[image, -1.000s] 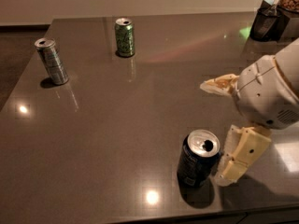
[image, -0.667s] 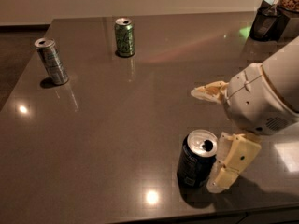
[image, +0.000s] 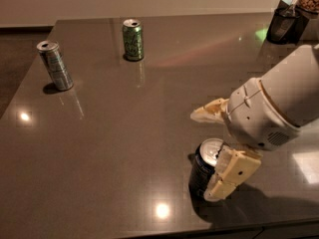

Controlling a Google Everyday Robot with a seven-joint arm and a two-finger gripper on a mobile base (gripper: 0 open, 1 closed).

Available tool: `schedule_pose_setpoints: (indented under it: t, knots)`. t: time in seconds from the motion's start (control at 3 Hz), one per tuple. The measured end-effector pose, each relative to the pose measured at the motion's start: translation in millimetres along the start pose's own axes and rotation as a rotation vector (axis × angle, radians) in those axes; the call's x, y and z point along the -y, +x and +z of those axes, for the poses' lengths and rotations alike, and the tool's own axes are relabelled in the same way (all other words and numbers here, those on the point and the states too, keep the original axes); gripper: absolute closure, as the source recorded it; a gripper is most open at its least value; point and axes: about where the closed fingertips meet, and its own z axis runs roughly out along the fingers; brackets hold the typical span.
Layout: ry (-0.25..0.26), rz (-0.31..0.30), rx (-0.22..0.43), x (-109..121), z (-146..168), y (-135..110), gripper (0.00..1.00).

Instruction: Move pepsi can near green can

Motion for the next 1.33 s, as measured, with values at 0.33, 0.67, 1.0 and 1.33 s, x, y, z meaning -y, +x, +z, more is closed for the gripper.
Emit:
schedule_pose_setpoints:
  t: [0.33,0.67,1.0,1.33]
  knots:
    - [-0.013,0.005,0.005,0.2,2.7,2.3,0.41]
    - [-0.014,0.017,0.008,2.6,-3.9,0.8,0.65]
    - [0.004,0.039,0.004,16.4,-16.4,-6.7,0.88]
    - [0.036,0.065,0.005,41.0,-29.6,-23.1,1.0]
